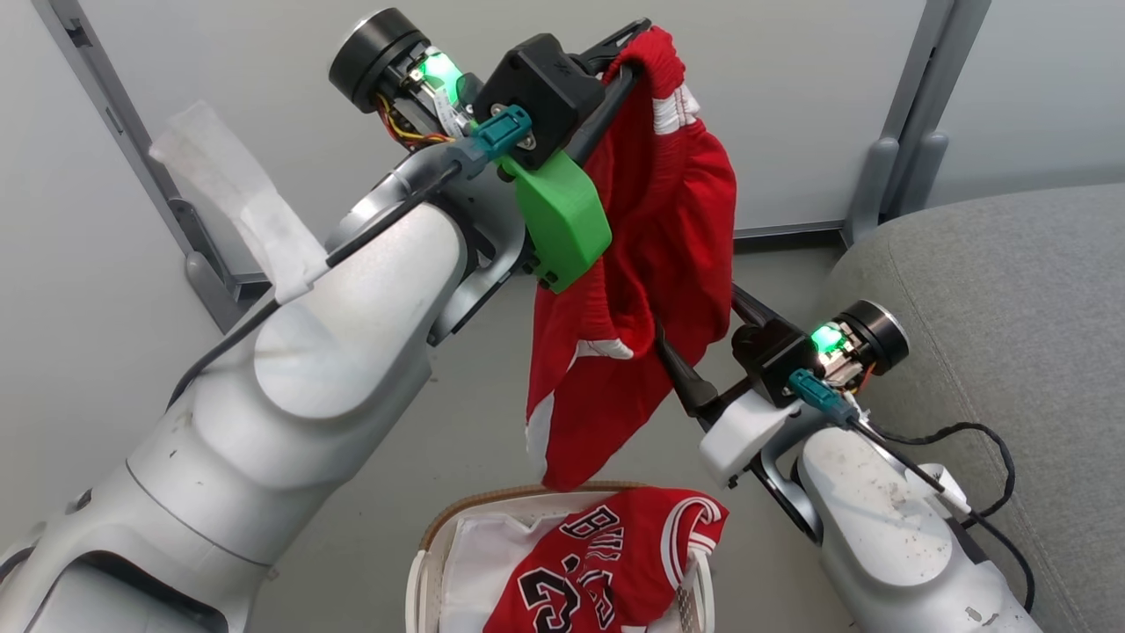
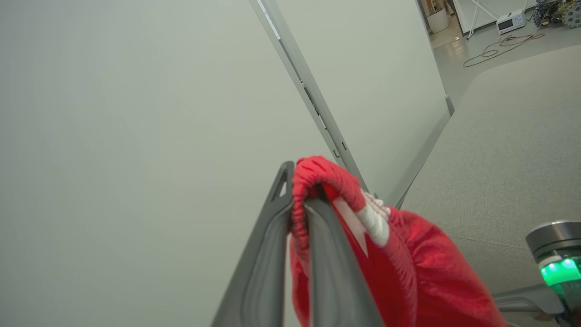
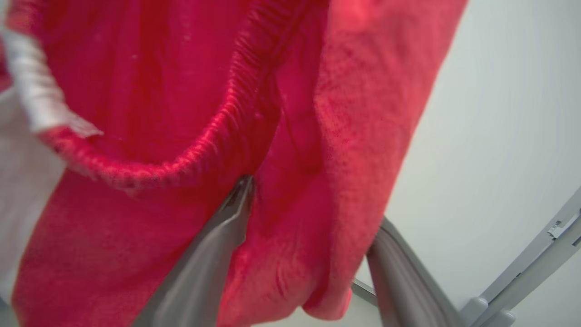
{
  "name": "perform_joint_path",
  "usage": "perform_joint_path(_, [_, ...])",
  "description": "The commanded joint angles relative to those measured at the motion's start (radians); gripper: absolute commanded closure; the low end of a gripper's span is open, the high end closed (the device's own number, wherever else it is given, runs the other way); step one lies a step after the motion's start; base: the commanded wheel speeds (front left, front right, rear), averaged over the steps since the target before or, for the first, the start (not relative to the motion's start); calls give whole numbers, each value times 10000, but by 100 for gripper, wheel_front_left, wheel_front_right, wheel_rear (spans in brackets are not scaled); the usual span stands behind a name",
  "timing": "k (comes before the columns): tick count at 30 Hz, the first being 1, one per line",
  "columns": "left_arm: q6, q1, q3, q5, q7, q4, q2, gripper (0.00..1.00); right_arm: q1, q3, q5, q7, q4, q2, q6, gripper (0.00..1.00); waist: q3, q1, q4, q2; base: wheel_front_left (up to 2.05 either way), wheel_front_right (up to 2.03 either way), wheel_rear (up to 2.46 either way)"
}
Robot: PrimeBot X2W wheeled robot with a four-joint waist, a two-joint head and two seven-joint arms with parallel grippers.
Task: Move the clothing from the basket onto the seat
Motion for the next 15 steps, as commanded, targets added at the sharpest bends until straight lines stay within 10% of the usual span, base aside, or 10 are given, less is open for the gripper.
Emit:
perform_joint_path(1, [-21,-142,-19,-33,-41,-91,-8,100,-200,31,181,-4,150,-39,-13,10,4,1,26,0,0,0,0])
perform_joint_path(2, [-21,-87,-41,-87,-34,-141,-12,100,-278,62,296,-4,263,-40,-13,62,7,1,41,0,0,0,0])
perform_joint_path(4, [-18,58,-8,-218,-14,-198,24,100,-355,166,391,-4,410,-37,-13,100,11,1,54,0,0,0,0])
perform_joint_path(10, [172,664,184,-548,-185,-332,220,96,-476,39,533,-4,394,-40,-14,100,28,1,0,0,0,0,0])
perform_joint_path(12, [268,937,212,-603,-416,-409,289,62,-478,-145,517,-4,341,-37,-14,100,43,1,-9,0,0,0,0])
perform_joint_path(14, [380,1316,306,-809,-633,-445,255,7,-458,-392,517,-4,316,-40,-14,100,52,1,3,0,0,0,0])
perform_joint_path(15, [420,1485,336,-896,-734,-452,251,0,-425,-556,502,-5,315,-37,-14,100,51,1,14,0,0,0,0])
